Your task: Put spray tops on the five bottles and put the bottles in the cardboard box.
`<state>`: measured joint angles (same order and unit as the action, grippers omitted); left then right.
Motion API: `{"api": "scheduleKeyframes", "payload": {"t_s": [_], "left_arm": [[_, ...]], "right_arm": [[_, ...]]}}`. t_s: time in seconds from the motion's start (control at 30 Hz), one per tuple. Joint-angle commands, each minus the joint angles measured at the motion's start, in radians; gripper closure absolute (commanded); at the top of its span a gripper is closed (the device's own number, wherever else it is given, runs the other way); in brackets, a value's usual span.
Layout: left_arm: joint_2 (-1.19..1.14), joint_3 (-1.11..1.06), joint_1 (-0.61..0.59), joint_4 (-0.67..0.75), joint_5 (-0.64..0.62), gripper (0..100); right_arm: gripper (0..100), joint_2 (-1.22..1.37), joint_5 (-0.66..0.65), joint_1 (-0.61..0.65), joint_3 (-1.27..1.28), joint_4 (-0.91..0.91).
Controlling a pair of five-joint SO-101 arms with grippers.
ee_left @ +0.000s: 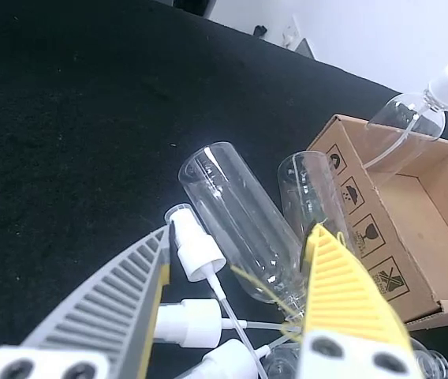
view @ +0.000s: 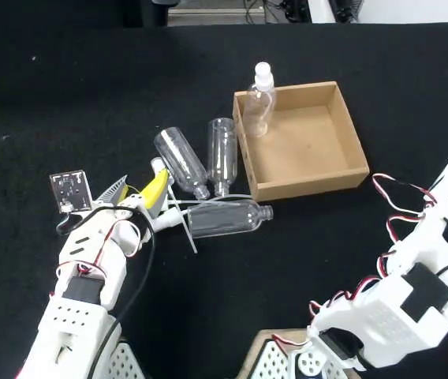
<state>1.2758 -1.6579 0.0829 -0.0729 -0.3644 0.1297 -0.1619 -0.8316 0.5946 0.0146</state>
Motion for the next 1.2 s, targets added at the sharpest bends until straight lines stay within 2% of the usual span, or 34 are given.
{"api": "scheduleKeyframes", "payload": {"t_s": [0.0, 0.13, 0.33, 0.47, 0.6, 0.73, 0.83, 1.17], "left_arm": [[0.015, 0.018, 0.010, 0.025, 0.011, 73], [0.015, 0.018, 0.010, 0.025, 0.011, 73], [0.015, 0.018, 0.010, 0.025, 0.011, 73], [0.015, 0.018, 0.010, 0.025, 0.011, 73], [0.015, 0.018, 0.010, 0.025, 0.011, 73], [0.015, 0.018, 0.010, 0.025, 0.011, 73], [0.015, 0.018, 0.010, 0.025, 0.011, 73], [0.015, 0.018, 0.007, 0.025, 0.011, 73]], "right_arm": [[83.2, -0.002, 0.009, -0.018, 0.013, -0.026], [85.4, -0.002, 0.009, -0.018, 0.025, -0.028], [98.7, -0.013, 0.009, -0.018, 0.022, -0.021], [98.8, -0.068, 0.011, -0.009, 0.025, -0.015], [98.8, -0.203, 0.011, 0.026, 0.002, 0.143], [98.7, -0.366, 0.011, 0.115, -0.039, 0.356], [98.7, -0.464, 0.011, 0.207, -0.065, 0.442], [98.7, -0.564, 0.011, 0.549, -0.071, 0.454]]}}
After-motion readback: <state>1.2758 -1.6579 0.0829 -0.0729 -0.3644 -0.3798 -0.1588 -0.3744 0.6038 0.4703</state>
